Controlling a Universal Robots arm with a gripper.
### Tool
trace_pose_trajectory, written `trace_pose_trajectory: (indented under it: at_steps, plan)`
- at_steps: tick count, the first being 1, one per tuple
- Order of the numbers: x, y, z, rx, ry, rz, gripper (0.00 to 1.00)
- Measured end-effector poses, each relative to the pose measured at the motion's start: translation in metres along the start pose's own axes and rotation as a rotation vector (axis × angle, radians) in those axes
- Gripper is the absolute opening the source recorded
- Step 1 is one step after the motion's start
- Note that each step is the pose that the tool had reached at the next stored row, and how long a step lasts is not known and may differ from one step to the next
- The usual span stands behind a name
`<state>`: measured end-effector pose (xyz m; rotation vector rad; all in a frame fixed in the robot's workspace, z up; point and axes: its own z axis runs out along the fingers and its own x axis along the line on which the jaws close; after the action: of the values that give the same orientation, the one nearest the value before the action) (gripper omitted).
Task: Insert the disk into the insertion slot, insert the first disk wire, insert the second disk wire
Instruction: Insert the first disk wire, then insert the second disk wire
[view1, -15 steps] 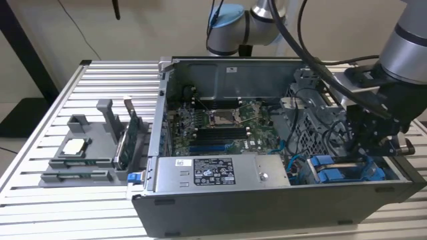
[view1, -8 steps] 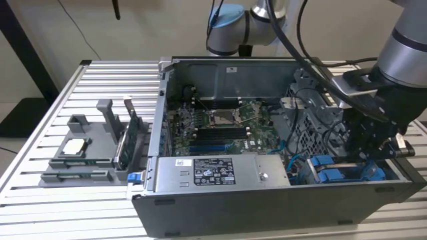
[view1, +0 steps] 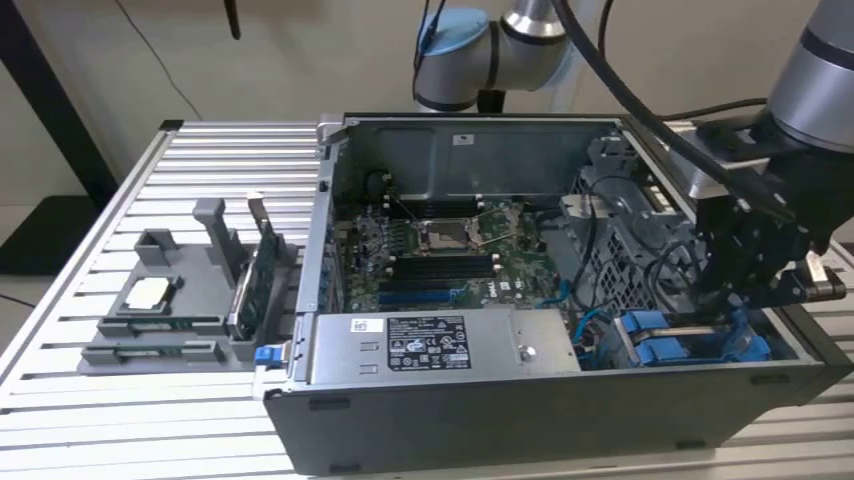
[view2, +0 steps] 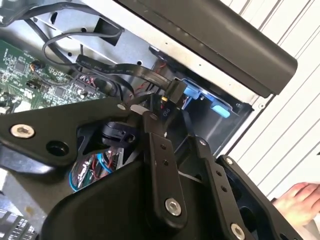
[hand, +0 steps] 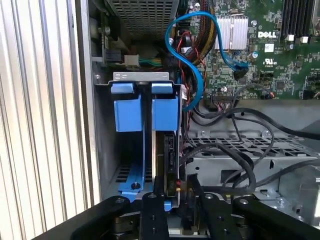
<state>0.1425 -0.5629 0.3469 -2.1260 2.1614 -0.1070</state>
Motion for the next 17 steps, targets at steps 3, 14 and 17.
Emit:
trace_pose_trajectory:
  at_steps: [3,14,17]
  plan:
    - [-0.0002,-0.0008,-0.0065,0.0000,0.0001,0.000,0.33]
    - [-0.0007,-0.0030,-0.0238,0.0000,-0.0001,0.000,0.33]
    - [-0.0006,-0.0032,-0.0249,0.0000,0.0000,0.000,0.33]
